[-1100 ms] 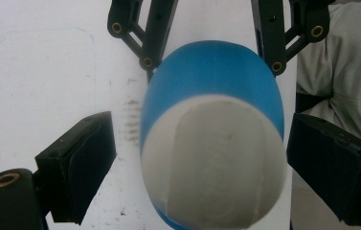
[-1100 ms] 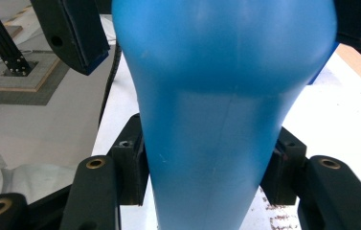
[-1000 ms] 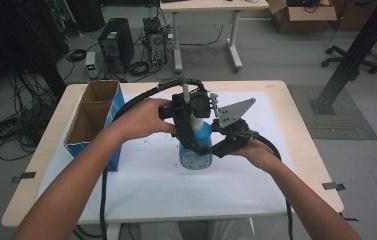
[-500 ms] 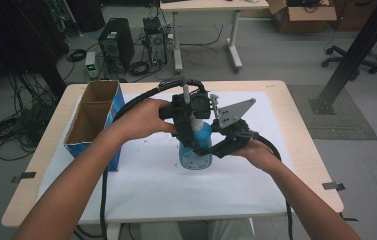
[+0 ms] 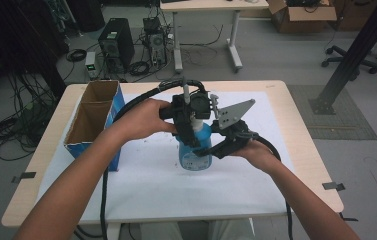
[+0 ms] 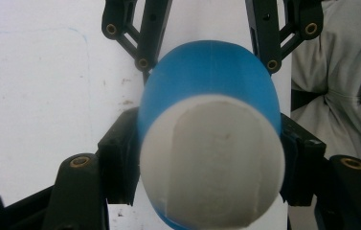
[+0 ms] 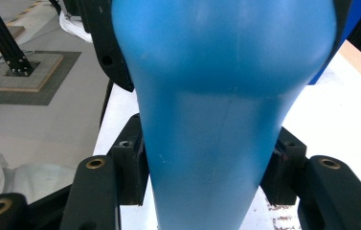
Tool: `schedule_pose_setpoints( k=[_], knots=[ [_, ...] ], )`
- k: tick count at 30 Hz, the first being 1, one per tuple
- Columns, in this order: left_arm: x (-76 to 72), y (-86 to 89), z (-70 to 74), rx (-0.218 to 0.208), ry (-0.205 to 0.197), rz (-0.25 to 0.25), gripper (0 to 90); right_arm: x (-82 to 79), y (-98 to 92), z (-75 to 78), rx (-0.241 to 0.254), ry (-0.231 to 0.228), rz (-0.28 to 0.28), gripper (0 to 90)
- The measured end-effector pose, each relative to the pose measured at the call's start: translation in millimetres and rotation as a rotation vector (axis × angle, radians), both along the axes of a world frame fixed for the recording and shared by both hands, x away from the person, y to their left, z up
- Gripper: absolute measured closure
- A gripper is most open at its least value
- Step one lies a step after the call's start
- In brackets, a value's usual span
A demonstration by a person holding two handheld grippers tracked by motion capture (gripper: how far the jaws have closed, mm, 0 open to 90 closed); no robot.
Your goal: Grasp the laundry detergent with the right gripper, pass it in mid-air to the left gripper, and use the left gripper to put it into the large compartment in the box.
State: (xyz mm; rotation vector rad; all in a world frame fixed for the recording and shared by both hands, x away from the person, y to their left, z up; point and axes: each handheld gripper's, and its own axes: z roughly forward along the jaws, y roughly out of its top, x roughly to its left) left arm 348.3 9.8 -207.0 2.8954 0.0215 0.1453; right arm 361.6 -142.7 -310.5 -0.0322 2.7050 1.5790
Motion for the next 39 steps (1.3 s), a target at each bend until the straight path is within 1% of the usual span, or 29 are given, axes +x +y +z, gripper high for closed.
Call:
schedule_pose_setpoints(
  k=[9, 12, 16, 18, 20, 21, 22, 23, 25, 27, 28, 29, 32, 34, 36, 39],
  knots=[
    [-1.6, -1.4, -0.4, 0.013, 0.006, 0.011, 37.9, -0.7, 0.5, -1.7, 0.002, 0.005, 0.006, 45.0],
    [-2.2, -1.9, 1.2, 0.006, 0.006, 0.021, 38.0, -0.6, -0.4, -1.2, 0.01, 0.006, 0.01, 44.8],
    [-3.7, -4.2, 5.9, 0.006, -0.001, 0.03, 38.2, -0.5, -2.7, 0.8, 0.027, 0.005, 0.014, 44.5],
    [-3.9, -5.7, 8.0, 0.008, 0.002, 0.041, 38.2, -0.4, -3.7, 2.0, 0.035, 0.006, 0.017, 44.1],
    [-3.9, -7.5, 9.1, 0.011, 0.001, 0.051, 38.2, -0.1, -4.4, 3.1, 0.038, 0.008, 0.015, 42.1],
    [-3.7, -9.2, 10.7, 0.017, 0.003, 0.055, 38.2, 0.5, -5.3, 3.4, 0.047, 0.018, 0.016, 37.5],
    [-3.7, -9.2, 10.7, 0.017, 0.003, 0.055, 38.2, 0.5, -5.3, 3.4, 0.047, 0.018, 0.016, 37.5],
    [-3.1, -9.5, 11.8, 0.016, 0.006, 0.059, 38.2, 1.2, -6.3, 3.8, 0.057, 0.029, 0.007, 33.0],
    [-2.7, -9.3, 13.9, 0.017, 0.007, 0.067, 38.2, 2.0, -10.8, 3.7, 0.051, 0.033, -0.027, 23.7],
    [-2.3, -8.2, 16.5, 0.018, 0.001, 0.075, 38.2, 1.8, -14.6, 3.0, 0.036, 0.026, -0.034, 22.3],
    [-1.8, -7.2, 17.9, 0.011, -0.001, 0.083, 38.2, 1.3, -17.5, 2.7, 0.026, 0.009, -0.044, 19.7],
    [-1.0, -6.2, 19.5, 0.011, -0.002, 0.09, 38.2, 0.9, -20.7, 2.6, 0.022, 0.004, -0.058, 17.9],
    [-0.6, -2.7, 25.1, 0.016, -0.011, 0.115, 38.2, 1.7, -31.7, 3.6, 0.028, 0.021, -0.079, 14.1],
    [0.3, 0.1, 28.6, 0.018, -0.015, 0.132, 38.2, 2.7, -39.2, 5.1, 0.019, 0.028, -0.097, 12.8],
    [1.5, 4.2, 33.2, 0.028, -0.022, 0.159, 38.2, 4.0, -46.9, 7.2, 0.008, 0.032, -0.121, 10.1],
    [4.1, 12.2, 40.9, 0.034, -0.039, 0.214, 38.2, 7.5, -59.1, 10.8, -0.017, 0.046, -0.163, 7.5]
  ],
)
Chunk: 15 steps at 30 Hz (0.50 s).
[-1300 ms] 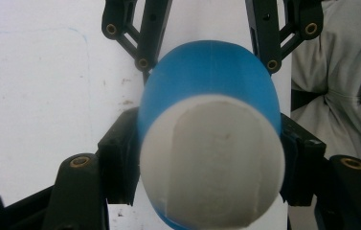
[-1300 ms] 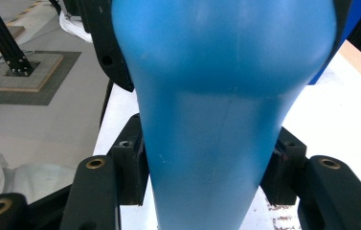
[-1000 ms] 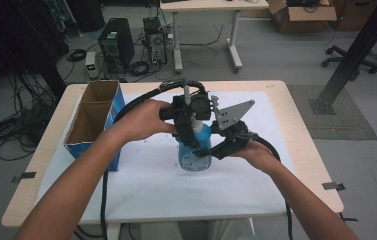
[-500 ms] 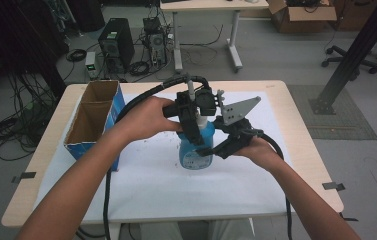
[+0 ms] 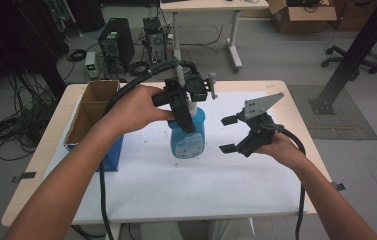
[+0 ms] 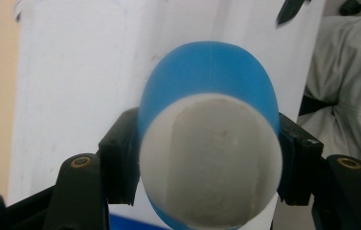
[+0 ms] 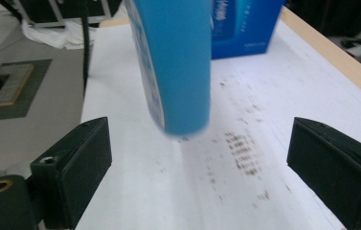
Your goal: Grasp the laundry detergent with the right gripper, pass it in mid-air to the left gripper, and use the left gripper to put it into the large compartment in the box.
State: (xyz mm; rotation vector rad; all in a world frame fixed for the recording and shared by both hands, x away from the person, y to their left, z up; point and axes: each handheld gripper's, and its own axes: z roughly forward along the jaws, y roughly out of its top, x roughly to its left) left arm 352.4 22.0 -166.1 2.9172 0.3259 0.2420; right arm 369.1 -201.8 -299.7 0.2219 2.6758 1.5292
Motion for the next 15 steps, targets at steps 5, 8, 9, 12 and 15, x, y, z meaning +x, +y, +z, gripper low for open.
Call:
schedule_pose_setpoints(
  k=[5, 8, 9, 12, 15],
  knots=[
    [5.8, 15.0, 14.4, 0.001, -0.026, 0.117, 38.2, 5.4, -18.7, 6.0, -0.046, 0.003, -0.057, 6.2],
    [9.3, 24.9, 23.8, 0.006, -0.046, 0.175, 38.1, 9.5, -27.8, 10.1, -0.101, -0.004, -0.092, 4.1],
    [10.7, 28.3, 27.0, 0.005, -0.051, 0.192, 38.2, 10.8, -30.6, 11.6, -0.117, -0.002, -0.104, 3.7],
    [13.7, 38.1, 37.3, 0.012, -0.064, 0.245, 38.2, 12.9, -39.0, 16.8, -0.166, -0.009, -0.128, 3.4],
    [16.3, 47.8, 47.0, 0.01, -0.077, 0.295, 38.1, 13.8, -46.2, 22.5, -0.194, -0.013, -0.139, 3.3]
  ],
)
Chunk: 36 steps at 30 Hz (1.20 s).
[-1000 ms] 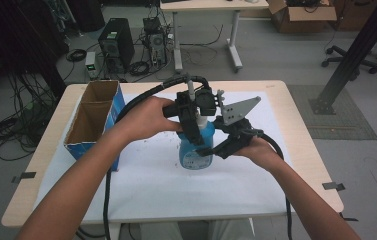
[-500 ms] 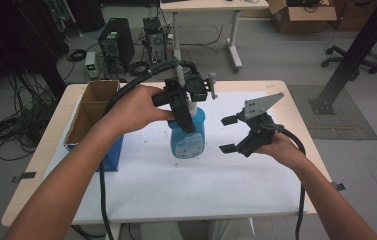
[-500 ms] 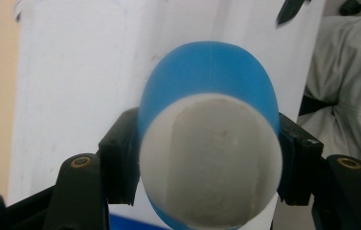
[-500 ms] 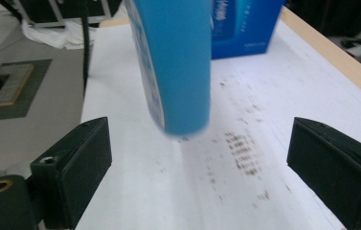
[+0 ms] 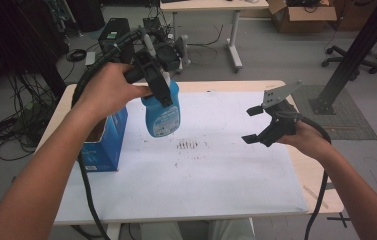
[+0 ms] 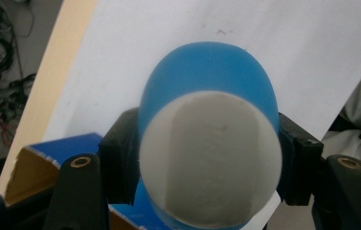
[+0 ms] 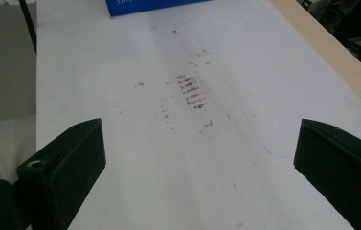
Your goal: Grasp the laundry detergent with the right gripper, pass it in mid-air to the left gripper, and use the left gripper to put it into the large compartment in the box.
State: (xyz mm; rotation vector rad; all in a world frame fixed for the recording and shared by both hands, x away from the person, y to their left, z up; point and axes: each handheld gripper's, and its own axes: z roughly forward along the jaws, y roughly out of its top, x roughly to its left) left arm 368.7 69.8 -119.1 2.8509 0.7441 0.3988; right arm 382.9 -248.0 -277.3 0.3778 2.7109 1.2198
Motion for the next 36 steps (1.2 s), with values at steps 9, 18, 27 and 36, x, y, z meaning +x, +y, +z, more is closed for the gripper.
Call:
schedule_pose_setpoints(
  k=[9, 18, 27, 36],
  knots=[
    [4.3, 21.9, 22.4, -0.009, -0.037, 0.148, 38.1, 1.7, -17.8, 9.3, -0.091, -0.03, -0.049, 3.7],
    [8.7, 40.0, 55.9, -0.04, -0.066, 0.294, 38.2, 2.9, -30.6, 11.5, -0.118, -0.04, -0.077, 5.0],
    [15.4, 58.0, 73.6, -0.058, -0.076, 0.465, 38.2, 5.0, -40.6, 16.1, -0.12, -0.041, -0.085, 5.6],
    [22.7, 81.3, 81.9, -0.084, -0.083, 0.644, 38.2, 10.4, -35.6, 21.1, -0.136, -0.038, -0.061, 6.2]
  ],
)
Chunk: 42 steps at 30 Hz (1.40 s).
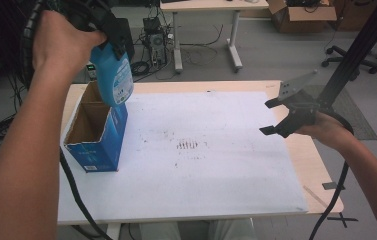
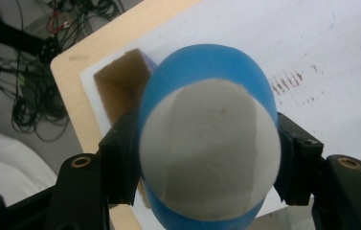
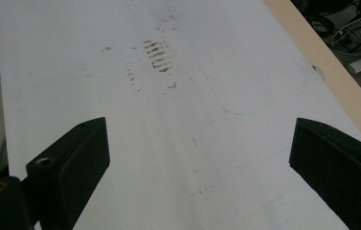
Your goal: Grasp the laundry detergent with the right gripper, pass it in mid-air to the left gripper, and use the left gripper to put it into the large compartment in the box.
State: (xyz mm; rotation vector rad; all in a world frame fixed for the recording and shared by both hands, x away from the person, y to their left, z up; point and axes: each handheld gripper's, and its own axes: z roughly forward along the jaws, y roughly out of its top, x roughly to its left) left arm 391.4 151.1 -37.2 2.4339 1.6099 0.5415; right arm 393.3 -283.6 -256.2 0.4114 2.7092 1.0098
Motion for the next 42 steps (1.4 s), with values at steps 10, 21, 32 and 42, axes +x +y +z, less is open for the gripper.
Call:
schedule_pose_setpoints(
  k=[10, 21, 32, 42],
  knots=[
    [-1.1, 40.4, -2.4, -0.037, -0.027, 0.205, 38.2, 0.7, 1.6, 4.7, -0.014, 0.002, 0.011, 6.6],
    [-8.0, 72.0, -18.3, -0.049, -0.041, 0.32, 38.2, -7.0, 0.1, 1.8, -0.028, 0.002, -0.004, 6.8],
    [-9.6, 82.7, -36.0, -0.064, -0.041, 0.363, 38.1, -10.5, -6.0, 2.9, -0.038, -0.007, -0.018, 6.9],
    [-6.3, 86.0, -58.5, -0.071, -0.038, 0.374, 38.2, -11.8, -10.6, 0.1, -0.033, -0.005, -0.026, 7.0]
  ],
)
